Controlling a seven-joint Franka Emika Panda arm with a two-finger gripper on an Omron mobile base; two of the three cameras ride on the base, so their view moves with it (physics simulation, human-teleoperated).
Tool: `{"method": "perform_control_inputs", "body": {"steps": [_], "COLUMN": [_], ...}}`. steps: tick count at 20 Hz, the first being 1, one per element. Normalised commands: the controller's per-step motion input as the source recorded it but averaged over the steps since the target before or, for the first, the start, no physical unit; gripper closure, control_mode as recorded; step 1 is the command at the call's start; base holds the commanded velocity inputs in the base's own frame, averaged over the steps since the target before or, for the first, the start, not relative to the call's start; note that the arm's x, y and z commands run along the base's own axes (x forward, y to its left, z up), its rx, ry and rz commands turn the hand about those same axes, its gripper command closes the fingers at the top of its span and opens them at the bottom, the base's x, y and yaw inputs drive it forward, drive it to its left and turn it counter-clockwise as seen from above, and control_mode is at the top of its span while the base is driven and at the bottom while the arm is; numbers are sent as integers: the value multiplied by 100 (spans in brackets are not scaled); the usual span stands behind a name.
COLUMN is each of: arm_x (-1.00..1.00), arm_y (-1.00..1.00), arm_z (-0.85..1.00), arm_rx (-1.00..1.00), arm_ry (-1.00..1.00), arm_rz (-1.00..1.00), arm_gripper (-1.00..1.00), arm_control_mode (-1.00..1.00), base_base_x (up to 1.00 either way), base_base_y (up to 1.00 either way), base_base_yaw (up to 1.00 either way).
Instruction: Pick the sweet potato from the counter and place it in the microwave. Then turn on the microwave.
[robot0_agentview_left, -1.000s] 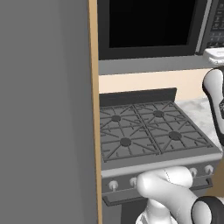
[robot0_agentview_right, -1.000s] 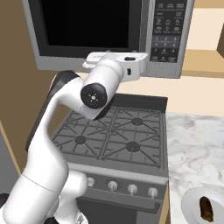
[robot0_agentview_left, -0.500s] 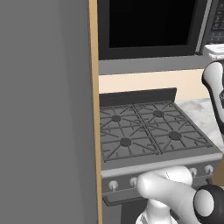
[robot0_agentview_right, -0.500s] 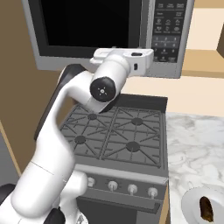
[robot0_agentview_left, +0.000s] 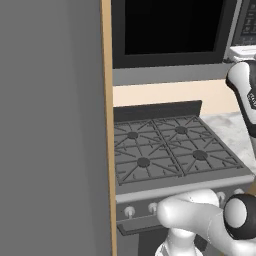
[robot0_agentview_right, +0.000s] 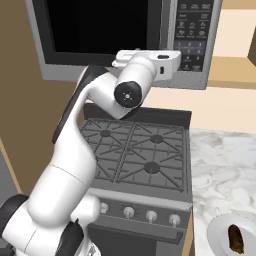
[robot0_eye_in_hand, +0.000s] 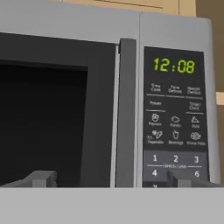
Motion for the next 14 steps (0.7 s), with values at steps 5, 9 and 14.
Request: {"method": "perform_control_inputs", "body": {"steps": [5,9,14], "arm_x": [40,29,22], "arm_y": [-18,-22,-21], "arm_z": [7,6,5], "arm_rx": [0,0,1], "arm_ry": [0,0,0], "arm_rz": [0,0,2], "arm_gripper": [-100,-100,-100], "arm_control_mode": [-100,-100,-100], "base_base_x": [0,0,0], "base_base_y": [0,0,0], "base_base_yaw": [0,0,0]}}
